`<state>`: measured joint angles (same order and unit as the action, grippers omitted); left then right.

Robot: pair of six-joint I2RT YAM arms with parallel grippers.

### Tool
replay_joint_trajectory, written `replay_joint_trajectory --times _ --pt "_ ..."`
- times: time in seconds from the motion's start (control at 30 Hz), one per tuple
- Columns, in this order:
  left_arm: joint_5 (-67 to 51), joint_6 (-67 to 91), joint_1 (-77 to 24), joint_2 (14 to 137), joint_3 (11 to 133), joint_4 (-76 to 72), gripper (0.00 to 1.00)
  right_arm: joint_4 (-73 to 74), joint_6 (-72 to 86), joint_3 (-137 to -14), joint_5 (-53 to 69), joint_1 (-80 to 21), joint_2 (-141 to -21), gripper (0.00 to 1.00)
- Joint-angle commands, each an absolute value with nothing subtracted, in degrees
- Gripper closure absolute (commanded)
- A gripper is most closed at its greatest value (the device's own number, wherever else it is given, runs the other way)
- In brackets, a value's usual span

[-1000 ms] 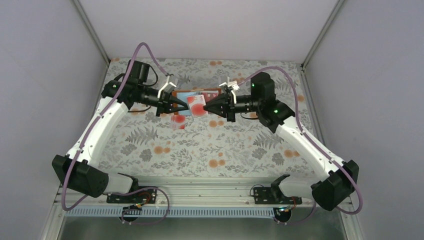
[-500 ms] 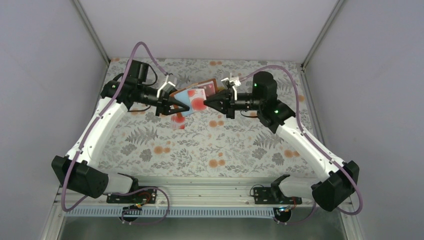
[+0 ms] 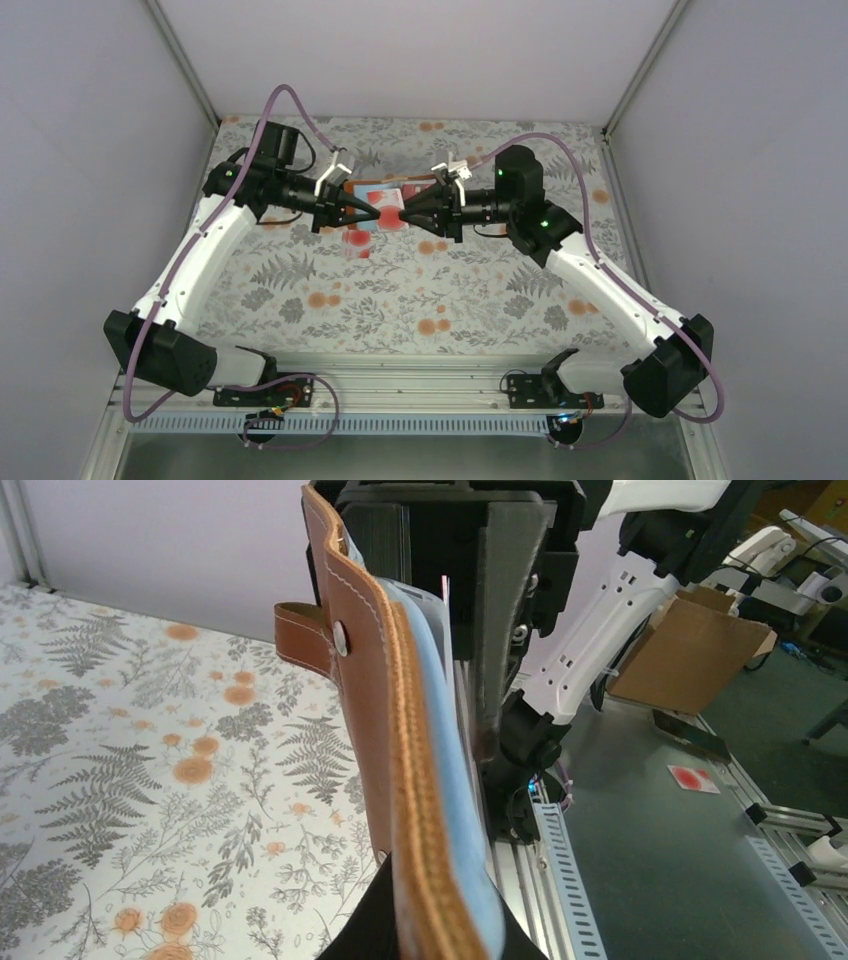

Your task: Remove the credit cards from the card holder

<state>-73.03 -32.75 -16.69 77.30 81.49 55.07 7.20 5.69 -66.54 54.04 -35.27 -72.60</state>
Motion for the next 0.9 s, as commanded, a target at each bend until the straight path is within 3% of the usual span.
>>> replay_joint_trajectory --times 0.0,0.07,0.17,0.33,0.5,0.63,0.87 --pt "-75.65 -34.80 -16.96 76.49 81.38 54.94 0.98 4.31 5.86 -67.56 55.23 -34.64 -70.80 0.75" --pt "-75.62 -34.66 -16.96 76.60 81.30 54.93 0.98 4.12 7.21 -69.25 55.66 -34.64 -72.62 0.75" --pt "-75.59 -34.99 -16.96 76.19 81.08 55.17 0.98 3.54 8.27 -70.60 56.07 -34.63 -74.25 0.87" --pt "-75.78 -35.82 -16.96 75.84 80.79 55.83 0.98 2.77 8.68 -70.03 56.99 -34.67 -73.78 0.96" --pt "-75.86 -36.22 -16.96 76.02 80.99 56.07 0.98 3.83 8.00 -69.38 55.48 -34.48 -72.86 0.96" --pt "-75.94 -36.35 -16.93 76.18 80.99 56.24 0.98 5.75 7.09 -69.52 54.95 -34.01 -72.22 0.79" --pt "-75.93 -36.38 -16.90 76.38 80.95 56.17 0.98 5.89 7.36 -69.54 55.56 -33.71 -72.02 0.91"
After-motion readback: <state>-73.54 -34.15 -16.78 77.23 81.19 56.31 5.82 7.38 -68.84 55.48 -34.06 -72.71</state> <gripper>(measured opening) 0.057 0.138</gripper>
